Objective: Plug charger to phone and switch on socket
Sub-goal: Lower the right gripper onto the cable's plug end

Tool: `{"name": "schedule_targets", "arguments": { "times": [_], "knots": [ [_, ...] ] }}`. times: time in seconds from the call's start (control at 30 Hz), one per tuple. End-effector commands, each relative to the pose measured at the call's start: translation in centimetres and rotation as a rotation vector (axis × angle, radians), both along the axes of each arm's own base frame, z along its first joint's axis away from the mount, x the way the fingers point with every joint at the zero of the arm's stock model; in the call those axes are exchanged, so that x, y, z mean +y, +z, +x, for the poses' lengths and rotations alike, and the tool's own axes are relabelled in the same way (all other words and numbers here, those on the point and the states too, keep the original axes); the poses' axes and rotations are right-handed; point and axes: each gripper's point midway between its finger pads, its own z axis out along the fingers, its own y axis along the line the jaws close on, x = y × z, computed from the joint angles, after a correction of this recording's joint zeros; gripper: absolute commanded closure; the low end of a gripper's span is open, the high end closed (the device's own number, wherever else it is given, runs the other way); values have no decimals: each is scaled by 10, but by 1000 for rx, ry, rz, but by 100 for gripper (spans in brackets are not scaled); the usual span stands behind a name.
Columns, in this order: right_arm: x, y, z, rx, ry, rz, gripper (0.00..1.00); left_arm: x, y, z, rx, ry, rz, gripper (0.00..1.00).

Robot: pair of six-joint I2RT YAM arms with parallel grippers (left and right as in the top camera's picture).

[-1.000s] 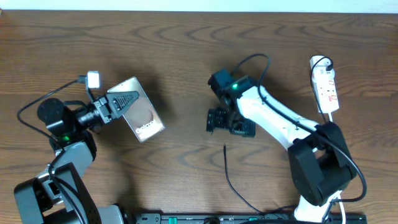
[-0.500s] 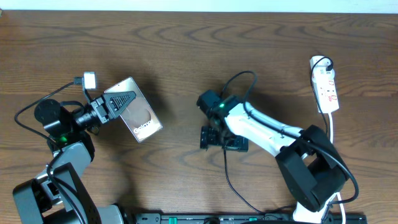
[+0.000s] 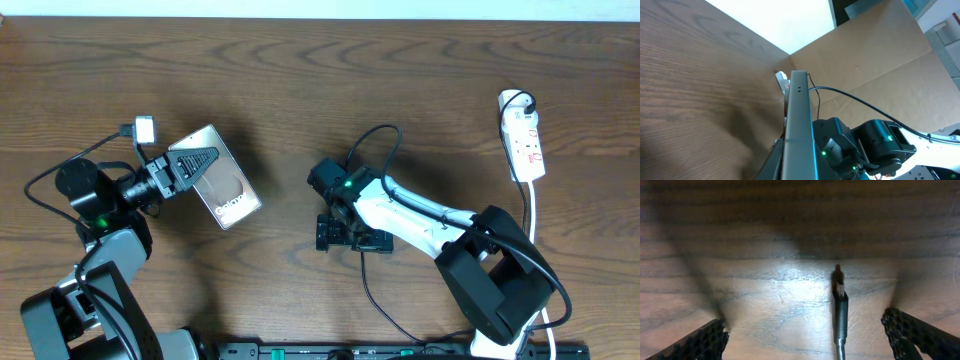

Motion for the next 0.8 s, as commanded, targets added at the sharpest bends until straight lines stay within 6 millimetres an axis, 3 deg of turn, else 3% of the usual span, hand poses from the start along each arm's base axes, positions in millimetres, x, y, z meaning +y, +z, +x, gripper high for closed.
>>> {"name": "schedule_targets", "arguments": {
  "times": [0.0,0.2,0.47,0.77],
  "knots": [
    [1,-6,-10,63,-24,14,1,-1,2,-3,-16,-18,7,93],
    [-2,-30,-20,183,-54,18,1,-1,2,-3,-16,-18,7,93],
    [-14,-32,-9,183,-97,11,4,-1,2,-3,-16,-18,7,93],
    [-16,-32,-11,189,-61,11,10,-1,2,-3,-16,-18,7,93]
  ]
}}
